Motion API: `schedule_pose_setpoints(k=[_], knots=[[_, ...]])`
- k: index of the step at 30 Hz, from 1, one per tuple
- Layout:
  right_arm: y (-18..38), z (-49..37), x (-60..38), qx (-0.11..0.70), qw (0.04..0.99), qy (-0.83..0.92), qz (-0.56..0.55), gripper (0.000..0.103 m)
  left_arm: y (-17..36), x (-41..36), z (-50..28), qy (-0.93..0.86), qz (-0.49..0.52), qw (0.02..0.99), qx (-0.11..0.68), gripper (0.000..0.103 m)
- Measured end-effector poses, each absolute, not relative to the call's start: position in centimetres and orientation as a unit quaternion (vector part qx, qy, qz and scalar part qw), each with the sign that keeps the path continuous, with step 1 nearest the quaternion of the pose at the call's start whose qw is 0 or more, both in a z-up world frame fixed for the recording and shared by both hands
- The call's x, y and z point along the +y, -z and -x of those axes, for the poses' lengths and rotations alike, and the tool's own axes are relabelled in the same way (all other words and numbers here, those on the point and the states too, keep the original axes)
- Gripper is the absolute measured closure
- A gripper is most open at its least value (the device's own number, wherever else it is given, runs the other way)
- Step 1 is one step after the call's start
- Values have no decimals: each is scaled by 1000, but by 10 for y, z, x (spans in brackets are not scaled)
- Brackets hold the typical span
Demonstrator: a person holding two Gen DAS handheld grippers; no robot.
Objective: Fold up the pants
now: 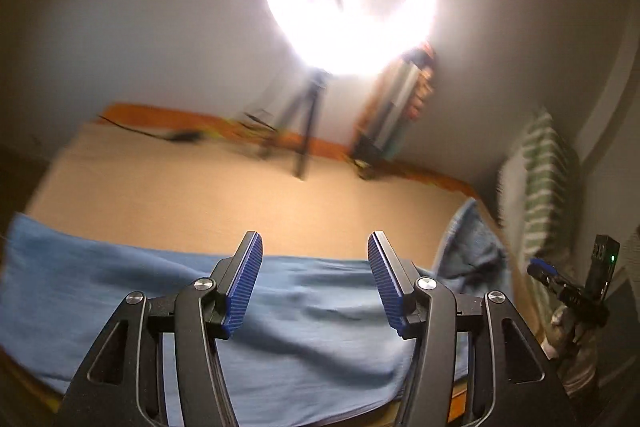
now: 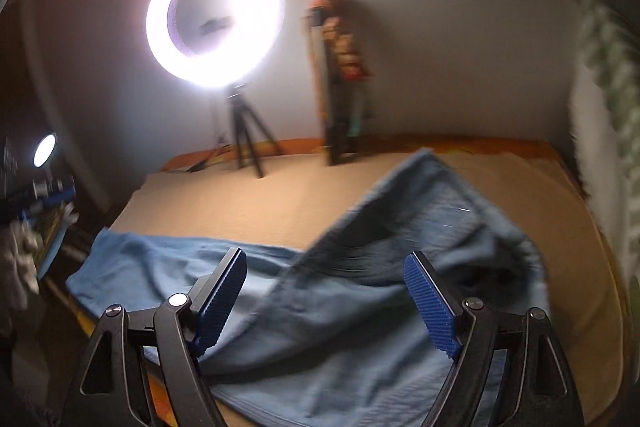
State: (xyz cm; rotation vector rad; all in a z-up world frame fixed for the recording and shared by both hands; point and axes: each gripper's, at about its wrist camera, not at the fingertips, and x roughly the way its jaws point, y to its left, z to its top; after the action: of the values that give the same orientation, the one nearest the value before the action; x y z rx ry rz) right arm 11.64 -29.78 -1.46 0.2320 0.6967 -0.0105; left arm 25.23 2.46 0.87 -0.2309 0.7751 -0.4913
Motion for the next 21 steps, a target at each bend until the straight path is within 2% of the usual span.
schedule_pose_setpoints(k=[7, 8, 9, 11, 16, 21], knots=[[34, -104, -360, 345, 923, 56, -162, 23, 38, -102, -266, 323, 144, 837, 418, 48], [37, -103, -372, 346, 919, 62, -181, 24, 45, -126, -270, 340, 139, 826, 428, 47], [39, -103, -380, 348, 915, 64, -193, 24, 47, -139, -271, 349, 137, 819, 434, 41], [39, -101, -394, 348, 912, 65, -205, 24, 58, -177, -278, 363, 132, 807, 447, 38], [39, -97, -419, 342, 913, 80, -210, 24, 80, -230, -302, 358, 89, 802, 469, 38], [44, -91, -444, 340, 908, 95, -227, 24, 108, -247, -324, 348, 99, 782, 507, 38]])
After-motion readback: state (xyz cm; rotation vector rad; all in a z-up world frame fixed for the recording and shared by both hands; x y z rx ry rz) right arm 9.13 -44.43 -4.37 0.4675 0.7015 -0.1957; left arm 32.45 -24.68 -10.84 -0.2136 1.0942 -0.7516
